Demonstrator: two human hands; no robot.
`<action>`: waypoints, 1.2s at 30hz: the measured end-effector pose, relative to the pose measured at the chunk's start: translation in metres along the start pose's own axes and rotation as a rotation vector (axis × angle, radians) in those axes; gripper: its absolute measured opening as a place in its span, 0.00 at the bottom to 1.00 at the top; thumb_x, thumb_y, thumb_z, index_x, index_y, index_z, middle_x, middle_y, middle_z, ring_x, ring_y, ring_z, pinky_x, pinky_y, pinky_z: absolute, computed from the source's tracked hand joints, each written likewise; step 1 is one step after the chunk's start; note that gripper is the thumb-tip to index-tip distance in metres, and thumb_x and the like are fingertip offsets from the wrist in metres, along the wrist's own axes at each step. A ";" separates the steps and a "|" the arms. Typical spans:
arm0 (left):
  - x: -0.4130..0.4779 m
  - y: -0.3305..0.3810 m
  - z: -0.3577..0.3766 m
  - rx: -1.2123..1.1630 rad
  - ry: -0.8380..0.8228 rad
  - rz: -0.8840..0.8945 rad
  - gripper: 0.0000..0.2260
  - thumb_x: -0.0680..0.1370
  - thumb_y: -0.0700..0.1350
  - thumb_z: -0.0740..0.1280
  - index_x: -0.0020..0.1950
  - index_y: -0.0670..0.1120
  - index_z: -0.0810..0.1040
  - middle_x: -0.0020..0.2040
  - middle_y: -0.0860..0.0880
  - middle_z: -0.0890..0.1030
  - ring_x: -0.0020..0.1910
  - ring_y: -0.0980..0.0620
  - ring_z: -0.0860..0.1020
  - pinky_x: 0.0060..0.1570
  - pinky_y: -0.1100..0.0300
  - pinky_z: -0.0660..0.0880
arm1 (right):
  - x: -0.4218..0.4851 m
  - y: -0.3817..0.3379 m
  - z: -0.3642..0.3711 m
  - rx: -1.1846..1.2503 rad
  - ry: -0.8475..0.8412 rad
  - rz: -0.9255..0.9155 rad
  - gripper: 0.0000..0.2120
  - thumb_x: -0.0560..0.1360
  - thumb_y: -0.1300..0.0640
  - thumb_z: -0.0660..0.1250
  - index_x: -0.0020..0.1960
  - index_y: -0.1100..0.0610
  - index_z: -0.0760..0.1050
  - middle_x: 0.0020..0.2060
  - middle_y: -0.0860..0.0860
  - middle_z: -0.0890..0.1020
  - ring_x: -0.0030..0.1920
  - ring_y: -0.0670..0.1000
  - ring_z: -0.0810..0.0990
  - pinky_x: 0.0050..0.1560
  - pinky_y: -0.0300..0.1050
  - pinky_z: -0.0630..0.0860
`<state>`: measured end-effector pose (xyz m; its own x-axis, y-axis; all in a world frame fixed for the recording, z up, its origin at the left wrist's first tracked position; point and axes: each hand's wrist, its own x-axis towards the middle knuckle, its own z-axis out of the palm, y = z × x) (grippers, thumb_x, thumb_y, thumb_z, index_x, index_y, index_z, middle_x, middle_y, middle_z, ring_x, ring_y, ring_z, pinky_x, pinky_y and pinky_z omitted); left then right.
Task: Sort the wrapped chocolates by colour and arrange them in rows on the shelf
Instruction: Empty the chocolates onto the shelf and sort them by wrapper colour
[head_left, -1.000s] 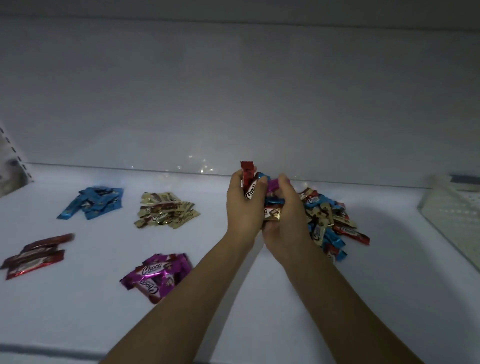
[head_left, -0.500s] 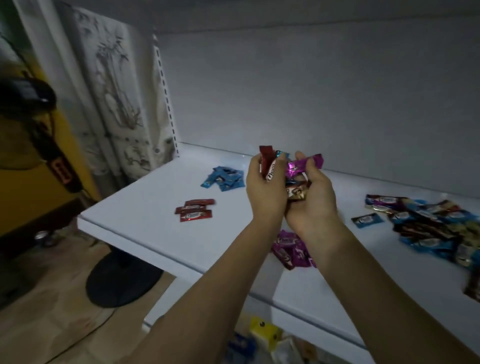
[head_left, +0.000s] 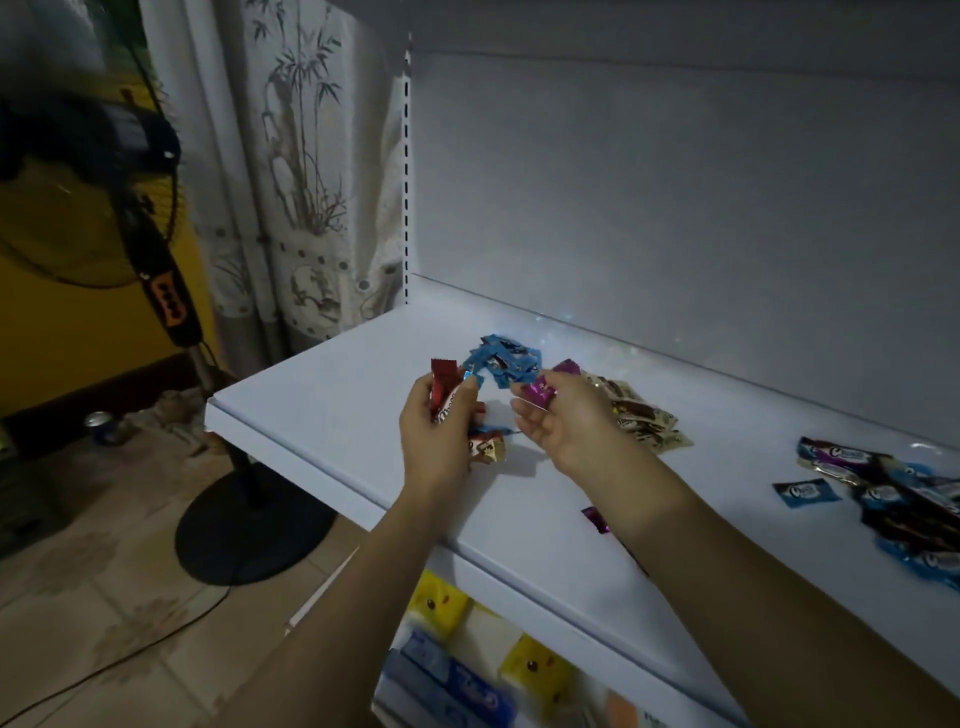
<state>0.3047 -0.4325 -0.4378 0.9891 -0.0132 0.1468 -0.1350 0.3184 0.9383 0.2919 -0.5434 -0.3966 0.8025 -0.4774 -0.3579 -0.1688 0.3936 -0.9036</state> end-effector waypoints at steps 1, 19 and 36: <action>0.002 -0.004 -0.001 0.001 -0.002 0.004 0.03 0.80 0.42 0.66 0.51 0.43 0.76 0.39 0.41 0.78 0.35 0.51 0.78 0.33 0.61 0.78 | 0.005 0.004 -0.001 -0.066 0.002 0.018 0.07 0.81 0.60 0.55 0.50 0.59 0.71 0.37 0.53 0.81 0.33 0.49 0.78 0.33 0.40 0.75; 0.011 -0.020 -0.003 0.052 -0.057 0.091 0.06 0.79 0.43 0.67 0.55 0.45 0.78 0.45 0.45 0.82 0.45 0.47 0.82 0.47 0.50 0.81 | -0.010 -0.006 -0.010 -0.894 -0.273 -0.178 0.22 0.76 0.36 0.61 0.50 0.55 0.79 0.40 0.52 0.84 0.35 0.50 0.82 0.34 0.43 0.73; 0.002 -0.014 -0.001 0.068 0.008 0.030 0.05 0.81 0.46 0.63 0.56 0.50 0.75 0.43 0.44 0.82 0.44 0.47 0.82 0.40 0.55 0.80 | -0.019 0.004 -0.034 -0.608 -0.145 -0.211 0.05 0.81 0.57 0.58 0.53 0.56 0.72 0.42 0.50 0.84 0.35 0.47 0.80 0.35 0.42 0.74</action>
<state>0.3086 -0.4363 -0.4505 0.9848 0.0028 0.1734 -0.1685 0.2538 0.9525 0.2568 -0.5594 -0.4018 0.9156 -0.3682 -0.1614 -0.2582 -0.2309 -0.9381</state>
